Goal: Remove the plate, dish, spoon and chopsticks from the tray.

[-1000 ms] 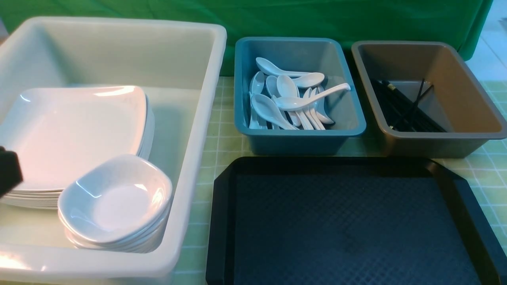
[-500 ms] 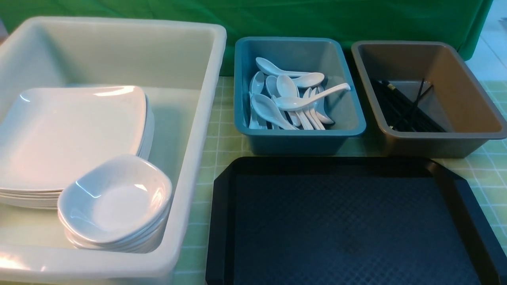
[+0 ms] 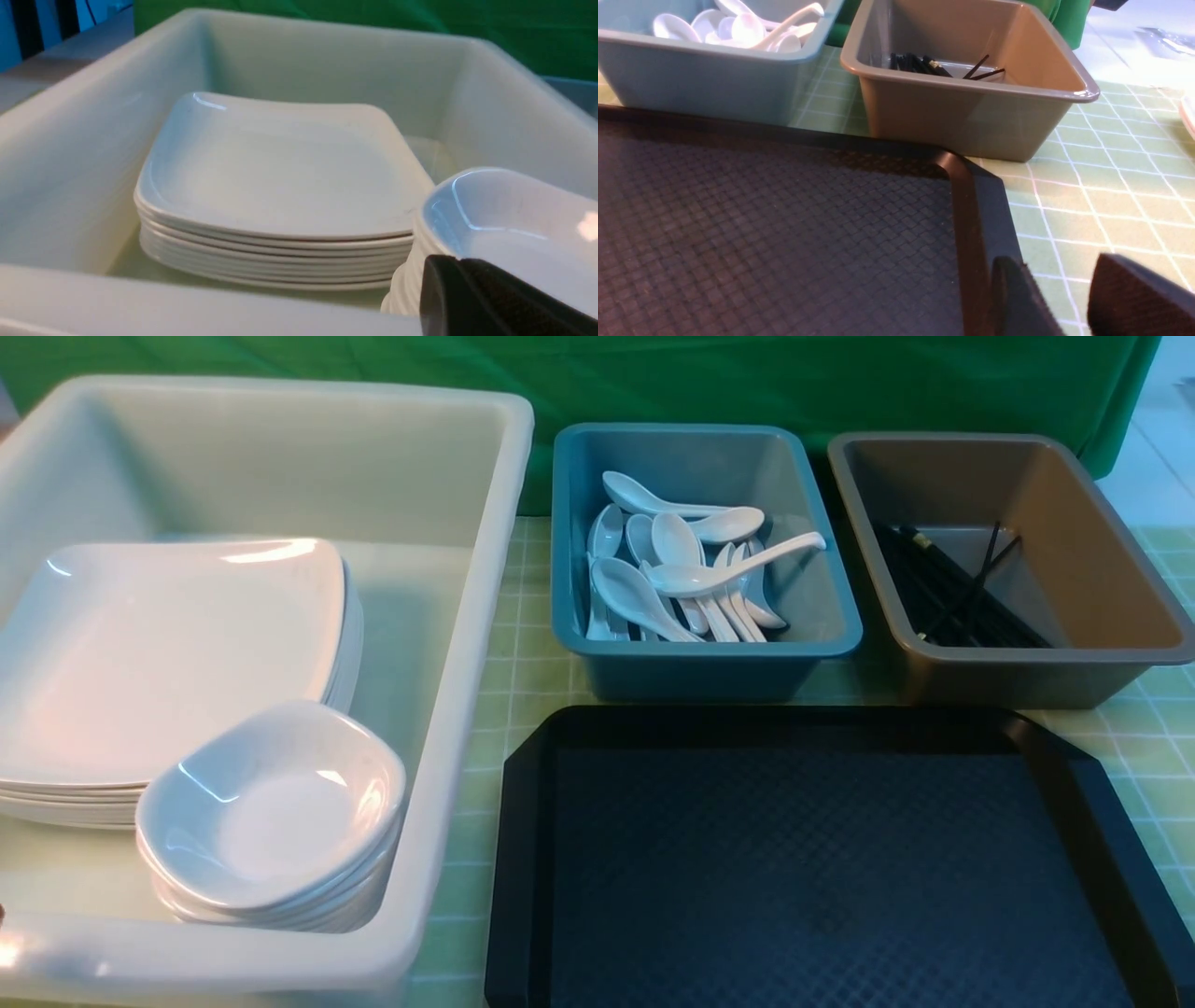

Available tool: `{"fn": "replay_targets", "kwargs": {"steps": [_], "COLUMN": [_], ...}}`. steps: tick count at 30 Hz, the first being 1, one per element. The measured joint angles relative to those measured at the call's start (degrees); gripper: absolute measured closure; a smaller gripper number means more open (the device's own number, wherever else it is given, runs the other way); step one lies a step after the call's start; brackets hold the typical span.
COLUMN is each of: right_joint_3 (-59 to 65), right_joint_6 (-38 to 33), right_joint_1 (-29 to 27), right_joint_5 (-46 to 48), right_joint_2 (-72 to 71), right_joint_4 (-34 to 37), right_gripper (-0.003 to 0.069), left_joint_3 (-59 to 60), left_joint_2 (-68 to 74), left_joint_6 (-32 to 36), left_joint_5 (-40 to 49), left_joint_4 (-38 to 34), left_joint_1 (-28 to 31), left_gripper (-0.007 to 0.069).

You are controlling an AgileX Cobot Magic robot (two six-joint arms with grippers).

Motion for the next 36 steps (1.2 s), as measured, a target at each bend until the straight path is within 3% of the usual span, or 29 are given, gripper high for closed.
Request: {"fn": "replay_targets", "kwargs": {"steps": [5, 8, 36], "right_joint_3": [0.0, 0.0, 0.0], "right_joint_6": [0.0, 0.0, 0.0], "right_joint_1": [0.0, 0.0, 0.0], "right_joint_5": [0.0, 0.0, 0.0], "right_joint_2": [0.0, 0.0, 0.0], "right_joint_4": [0.0, 0.0, 0.0], "right_gripper": [0.0423, 0.0422, 0.0419], "left_joint_3": [3.1, 4.1, 4.2], "left_joint_2": [-0.1, -0.3, -0.4], "left_joint_6": [-7.9, -9.3, -10.1], "left_joint_5": [-3.9, -6.0, -5.7], "left_joint_4": [8.6, 11.5, 12.9], "left_joint_1": [-2.4, -4.7, -5.8], "left_gripper": [0.0624, 0.0624, 0.0624]}}
